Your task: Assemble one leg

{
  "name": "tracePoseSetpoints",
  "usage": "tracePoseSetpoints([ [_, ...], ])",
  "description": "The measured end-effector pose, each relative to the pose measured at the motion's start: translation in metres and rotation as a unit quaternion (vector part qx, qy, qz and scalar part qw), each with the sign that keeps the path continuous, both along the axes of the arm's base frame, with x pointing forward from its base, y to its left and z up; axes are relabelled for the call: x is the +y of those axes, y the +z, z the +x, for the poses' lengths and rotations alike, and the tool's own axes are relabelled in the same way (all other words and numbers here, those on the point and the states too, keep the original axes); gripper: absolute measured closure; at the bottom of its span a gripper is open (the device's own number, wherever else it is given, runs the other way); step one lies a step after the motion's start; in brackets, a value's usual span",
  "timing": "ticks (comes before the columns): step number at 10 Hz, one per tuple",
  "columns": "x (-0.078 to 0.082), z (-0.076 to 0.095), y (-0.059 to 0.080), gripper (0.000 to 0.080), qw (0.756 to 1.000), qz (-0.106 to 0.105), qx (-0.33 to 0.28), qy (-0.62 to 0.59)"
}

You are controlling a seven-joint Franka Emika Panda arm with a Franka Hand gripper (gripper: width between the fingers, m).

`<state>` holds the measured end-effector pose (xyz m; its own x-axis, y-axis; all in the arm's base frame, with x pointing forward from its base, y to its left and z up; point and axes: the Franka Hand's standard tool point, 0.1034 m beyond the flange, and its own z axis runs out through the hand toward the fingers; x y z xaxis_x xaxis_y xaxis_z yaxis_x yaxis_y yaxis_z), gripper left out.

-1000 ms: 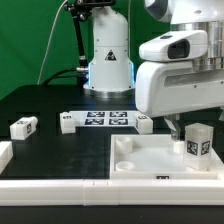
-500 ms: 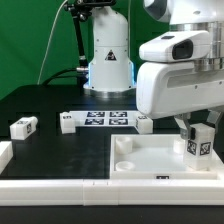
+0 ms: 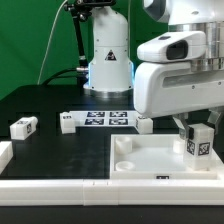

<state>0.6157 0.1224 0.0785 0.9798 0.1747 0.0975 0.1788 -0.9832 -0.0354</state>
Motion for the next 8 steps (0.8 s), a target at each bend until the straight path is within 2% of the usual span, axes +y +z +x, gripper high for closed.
tracePoseSetpoints([
  [2,-0.0014,-0.0009,-0.0006,0.0508,0.993,0.018,0.009,-0.12],
  [4,-0.0024,-0.0007,-0.0008,0.0507,0.972,0.033,0.018,-0.232],
  [7,-0.0018,-0.0011,-0.0011,0.0507,0.917,0.045,0.024,-0.395],
  [8,-0.0008,-0.0017,-0.0014,0.0507,0.891,0.048,0.027,-0.451],
])
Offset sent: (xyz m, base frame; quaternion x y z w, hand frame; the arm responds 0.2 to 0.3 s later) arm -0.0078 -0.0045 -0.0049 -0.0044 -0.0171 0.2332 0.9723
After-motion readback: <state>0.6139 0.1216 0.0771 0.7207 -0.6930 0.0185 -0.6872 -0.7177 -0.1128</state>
